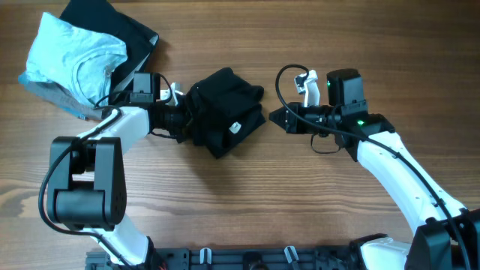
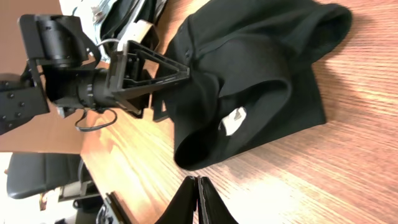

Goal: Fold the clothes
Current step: 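Hold the compact polo bundle between both grippers at center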

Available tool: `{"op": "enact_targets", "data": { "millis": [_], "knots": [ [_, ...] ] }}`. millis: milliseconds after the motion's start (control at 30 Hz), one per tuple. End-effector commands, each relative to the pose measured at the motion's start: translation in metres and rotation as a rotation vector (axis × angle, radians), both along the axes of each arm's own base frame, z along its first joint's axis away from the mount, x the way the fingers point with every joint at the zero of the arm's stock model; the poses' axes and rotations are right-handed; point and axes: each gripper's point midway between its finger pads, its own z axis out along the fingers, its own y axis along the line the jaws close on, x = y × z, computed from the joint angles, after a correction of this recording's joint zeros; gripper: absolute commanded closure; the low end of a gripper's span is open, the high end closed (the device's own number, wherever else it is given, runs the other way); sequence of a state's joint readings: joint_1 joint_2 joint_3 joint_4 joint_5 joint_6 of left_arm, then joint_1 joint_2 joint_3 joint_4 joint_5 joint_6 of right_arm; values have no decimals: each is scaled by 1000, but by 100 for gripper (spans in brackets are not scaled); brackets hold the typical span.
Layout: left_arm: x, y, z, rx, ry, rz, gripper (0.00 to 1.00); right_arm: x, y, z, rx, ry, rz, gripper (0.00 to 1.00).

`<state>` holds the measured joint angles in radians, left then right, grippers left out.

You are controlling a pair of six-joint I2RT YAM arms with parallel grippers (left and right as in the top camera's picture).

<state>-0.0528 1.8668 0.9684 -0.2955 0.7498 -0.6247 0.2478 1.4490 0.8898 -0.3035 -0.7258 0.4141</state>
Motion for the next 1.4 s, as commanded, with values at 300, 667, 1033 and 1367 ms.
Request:
{"op": "enact_targets", "data": {
  "millis": [300, 667, 1033, 1367],
  "knots": [
    [14, 2, -47, 243, 10, 169, 7, 14, -14, -16, -106, -26, -71, 92],
    [2, -18, -52, 291, 8, 111, 0, 57, 32, -58, -46, -128, -28, 88],
    [0, -25, -50, 246, 22, 104, 0, 54, 41, -180, -2, 252, -207, 96],
    [12, -41, -66, 207, 1, 134, 28, 51, 43, -180, 12, 273, -199, 96]
  ]
}}
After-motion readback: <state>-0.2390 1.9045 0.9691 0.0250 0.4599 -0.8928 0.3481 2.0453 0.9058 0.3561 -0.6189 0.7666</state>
